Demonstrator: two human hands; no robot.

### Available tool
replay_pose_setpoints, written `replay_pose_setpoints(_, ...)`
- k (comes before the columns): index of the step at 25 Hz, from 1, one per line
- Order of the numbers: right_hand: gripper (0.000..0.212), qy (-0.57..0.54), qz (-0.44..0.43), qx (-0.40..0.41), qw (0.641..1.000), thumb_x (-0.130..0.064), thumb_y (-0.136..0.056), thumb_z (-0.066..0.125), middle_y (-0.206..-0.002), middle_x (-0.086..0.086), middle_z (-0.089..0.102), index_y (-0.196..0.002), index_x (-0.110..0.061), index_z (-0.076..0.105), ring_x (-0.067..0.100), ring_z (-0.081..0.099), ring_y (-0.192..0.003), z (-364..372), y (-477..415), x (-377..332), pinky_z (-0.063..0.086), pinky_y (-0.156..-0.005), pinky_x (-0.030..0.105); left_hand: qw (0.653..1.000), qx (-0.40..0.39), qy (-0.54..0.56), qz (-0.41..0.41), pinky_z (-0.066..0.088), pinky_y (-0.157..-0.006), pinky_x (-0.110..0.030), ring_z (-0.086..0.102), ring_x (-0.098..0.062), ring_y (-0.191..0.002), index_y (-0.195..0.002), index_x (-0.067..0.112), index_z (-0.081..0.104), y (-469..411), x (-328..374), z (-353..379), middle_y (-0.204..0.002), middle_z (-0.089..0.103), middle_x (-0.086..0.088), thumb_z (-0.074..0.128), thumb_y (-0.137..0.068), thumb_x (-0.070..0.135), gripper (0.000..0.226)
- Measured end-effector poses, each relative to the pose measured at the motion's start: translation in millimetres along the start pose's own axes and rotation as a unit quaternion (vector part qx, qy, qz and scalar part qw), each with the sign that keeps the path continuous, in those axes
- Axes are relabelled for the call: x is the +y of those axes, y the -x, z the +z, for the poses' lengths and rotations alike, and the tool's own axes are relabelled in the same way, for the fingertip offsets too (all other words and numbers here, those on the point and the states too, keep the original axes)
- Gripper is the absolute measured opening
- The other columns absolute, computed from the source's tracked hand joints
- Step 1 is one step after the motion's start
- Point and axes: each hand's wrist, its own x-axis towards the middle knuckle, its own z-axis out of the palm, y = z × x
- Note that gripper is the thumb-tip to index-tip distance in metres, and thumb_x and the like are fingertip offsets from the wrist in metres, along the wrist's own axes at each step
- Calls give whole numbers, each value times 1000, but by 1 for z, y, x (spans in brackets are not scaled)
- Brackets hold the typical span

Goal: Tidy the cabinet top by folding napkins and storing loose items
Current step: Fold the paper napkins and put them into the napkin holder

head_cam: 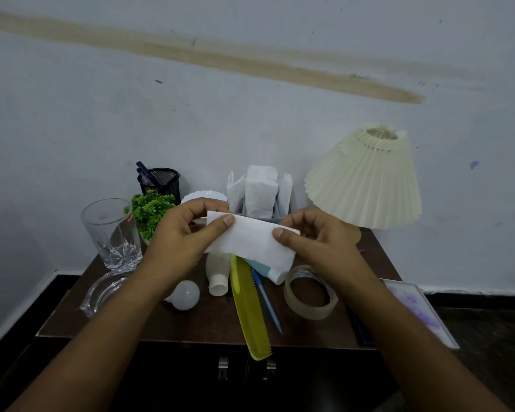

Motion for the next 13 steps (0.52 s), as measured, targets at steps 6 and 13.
replay_pose_setpoints(6,17,35,-32,-70,996,-31,-91,74,-93,1,73,-102,-19,72,18,70,-89,10,3,-4,60,-73,34,997,-68,14,26,54,-70,-21,71,-12,-83,-94,8,74,5,4,9,-89,76,-4,68,-90,13,8)
replay_pose_setpoints(13,13,15,-32,-133,990,-19,-93,71,-93,8,75,-94,-6,73,24,72,-87,4,5,-7,60,-74,33,996,-73,40,-2,53,-67,-18,70,-9,-80,-97,6,75,5,4,12,-88,77,-4,66,-92,10,11)
